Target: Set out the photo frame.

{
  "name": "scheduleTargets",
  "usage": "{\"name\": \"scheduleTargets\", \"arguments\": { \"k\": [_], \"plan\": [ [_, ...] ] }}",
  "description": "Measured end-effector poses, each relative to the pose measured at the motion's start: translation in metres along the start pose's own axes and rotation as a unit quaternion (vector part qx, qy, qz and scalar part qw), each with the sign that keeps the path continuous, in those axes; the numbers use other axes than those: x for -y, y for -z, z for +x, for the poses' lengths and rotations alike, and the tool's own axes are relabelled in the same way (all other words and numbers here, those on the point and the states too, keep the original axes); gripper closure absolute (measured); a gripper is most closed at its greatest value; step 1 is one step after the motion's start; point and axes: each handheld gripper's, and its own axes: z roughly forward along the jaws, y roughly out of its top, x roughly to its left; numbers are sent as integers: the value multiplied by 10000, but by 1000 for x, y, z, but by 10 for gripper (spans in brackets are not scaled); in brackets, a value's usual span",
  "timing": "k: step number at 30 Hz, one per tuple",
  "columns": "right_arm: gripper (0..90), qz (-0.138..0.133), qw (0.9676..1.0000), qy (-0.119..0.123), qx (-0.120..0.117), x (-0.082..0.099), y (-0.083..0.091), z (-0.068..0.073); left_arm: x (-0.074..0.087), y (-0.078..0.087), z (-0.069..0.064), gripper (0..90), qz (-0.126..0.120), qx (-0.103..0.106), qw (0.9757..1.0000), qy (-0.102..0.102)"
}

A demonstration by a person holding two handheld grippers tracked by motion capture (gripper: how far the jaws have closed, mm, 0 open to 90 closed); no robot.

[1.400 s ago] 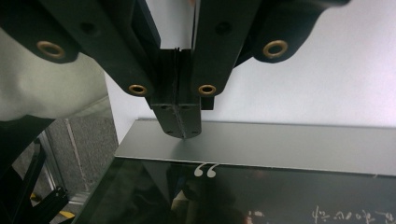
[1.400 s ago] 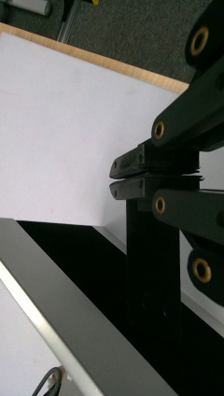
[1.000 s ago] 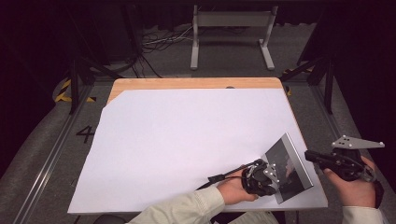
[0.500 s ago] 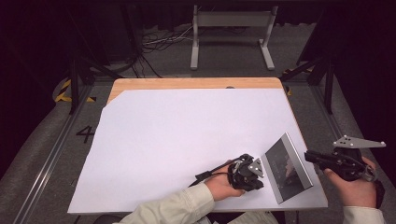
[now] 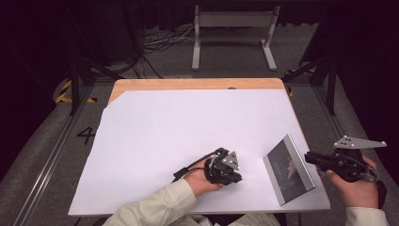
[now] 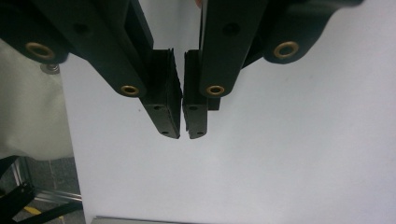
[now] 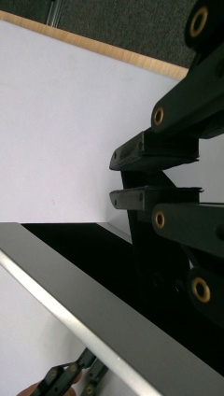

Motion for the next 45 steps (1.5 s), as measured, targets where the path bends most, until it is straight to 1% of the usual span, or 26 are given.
{"name": "scheduleTargets", "arguments": {
  "k": [2, 9, 10, 11, 13, 15, 20, 26, 29, 33, 38, 39, 41, 45],
  "plan": [
    [780, 13, 10000, 18, -32, 0, 0, -1, 3, 5, 2, 849, -56, -20, 10000, 33],
    [762, 47, 9999, 78, -58, -1, 4, -3, 13, 18, 10, 834, -87, -78, 9998, 167],
    [761, 87, 9998, 152, -44, -1, 4, -3, 16, 21, 12, 833, -95, -93, 9997, 198],
    [761, 89, 9998, 172, -41, -1, 4, -3, 16, 23, 12, 832, -91, -97, 9997, 210],
    [761, 92, 9998, 190, -50, -1, 5, -3, 17, 24, 13, 831, -94, -107, 9997, 207],
    [746, 126, 9995, 257, -134, -2, 6, -4, 19, 26, 13, 825, -100, -124, 9996, 220],
    [730, 162, 9994, 237, -192, -2, 6, -5, 25, 32, 15, 818, -94, -174, 9995, 233],
    [719, 242, 9993, 163, -214, -4, 8, -4, 33, 40, 20, 813, -122, -275, 9990, 339],
    [707, 266, 9995, 13, -195, -5, 10, -3, 38, 45, 22, 812, -141, -339, 9985, 400],
    [705, 308, 9993, -116, -188, -7, 14, -2, 48, 54, 24, 810, -124, -450, 9978, 472],
    [705, 401, 9990, -161, -148, -9, 15, -2, 56, 62, 27, 806, -186, -530, 9971, 522],
    [705, 425, 9988, -173, -143, -9, 16, -2, 57, 64, 27, 806, -179, -567, 9966, 567],
    [705, 472, 9984, -238, -175, -9, 16, -2, 59, 67, 29, 804, -200, -601, 9963, 585],
    [705, 592, 9977, -281, -162, -12, 15, -3, 62, 74, 33, 802, -304, -741, 9943, 705]
  ]
}}
